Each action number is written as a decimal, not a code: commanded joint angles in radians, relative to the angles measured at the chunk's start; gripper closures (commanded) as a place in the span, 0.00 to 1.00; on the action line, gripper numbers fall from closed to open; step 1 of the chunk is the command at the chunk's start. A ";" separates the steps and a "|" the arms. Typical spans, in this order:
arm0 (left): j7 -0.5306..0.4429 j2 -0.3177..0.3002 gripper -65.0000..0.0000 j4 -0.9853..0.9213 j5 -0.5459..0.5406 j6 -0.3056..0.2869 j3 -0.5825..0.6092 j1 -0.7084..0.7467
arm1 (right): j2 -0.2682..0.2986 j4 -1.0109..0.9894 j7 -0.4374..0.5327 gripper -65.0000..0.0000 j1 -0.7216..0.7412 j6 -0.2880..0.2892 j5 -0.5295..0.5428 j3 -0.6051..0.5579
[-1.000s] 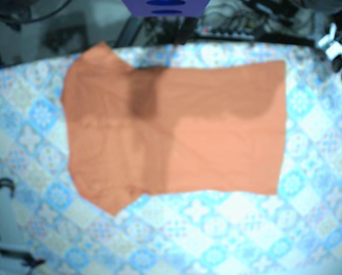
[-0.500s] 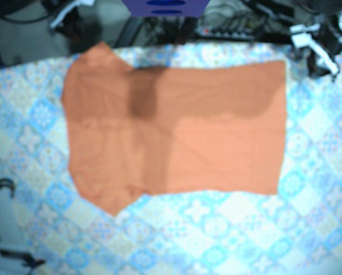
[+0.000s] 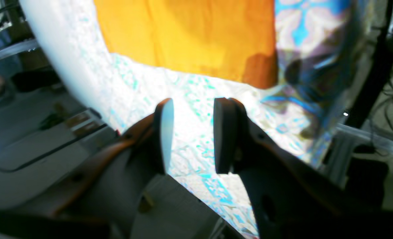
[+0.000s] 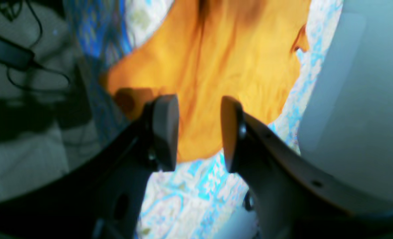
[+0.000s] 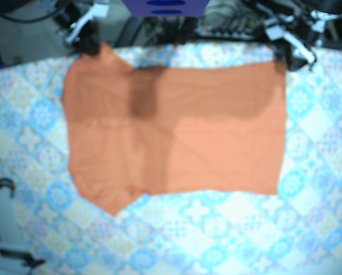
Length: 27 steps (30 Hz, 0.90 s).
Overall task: Fold the T-shirt properly
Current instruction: 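Lower both grippers onto the orange shirt's corners and close them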
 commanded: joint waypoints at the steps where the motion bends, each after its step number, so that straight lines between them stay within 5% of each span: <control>1: 0.006 -0.013 0.69 0.012 0.000 0.023 -0.008 -0.009 | 0.009 0.014 -0.005 0.68 0.004 -0.019 0.018 0.008; 6: 0.006 -0.034 0.69 0.012 -0.032 -0.028 0.021 -0.080 | -0.051 -0.006 -0.041 0.68 0.003 -0.165 0.012 0.006; 11: 0.006 -0.051 0.69 0.012 -0.099 -0.057 0.022 -0.124 | -0.054 -0.094 -0.088 0.68 -0.004 -0.281 0.012 -0.031; 15: 0.006 -0.073 0.69 0.012 -0.099 -0.080 0.021 -0.133 | -0.050 -0.164 -0.121 0.66 -0.004 -0.326 0.016 -0.065; 21: 0.006 -0.073 0.69 0.011 -0.099 -0.080 0.022 -0.127 | -0.050 -0.207 -0.120 0.46 0.001 -0.357 0.016 -0.063; 27: 0.008 -0.073 0.69 0.011 -0.099 -0.080 0.018 -0.127 | -0.050 -0.316 -0.121 0.46 0.062 -0.357 0.016 -0.055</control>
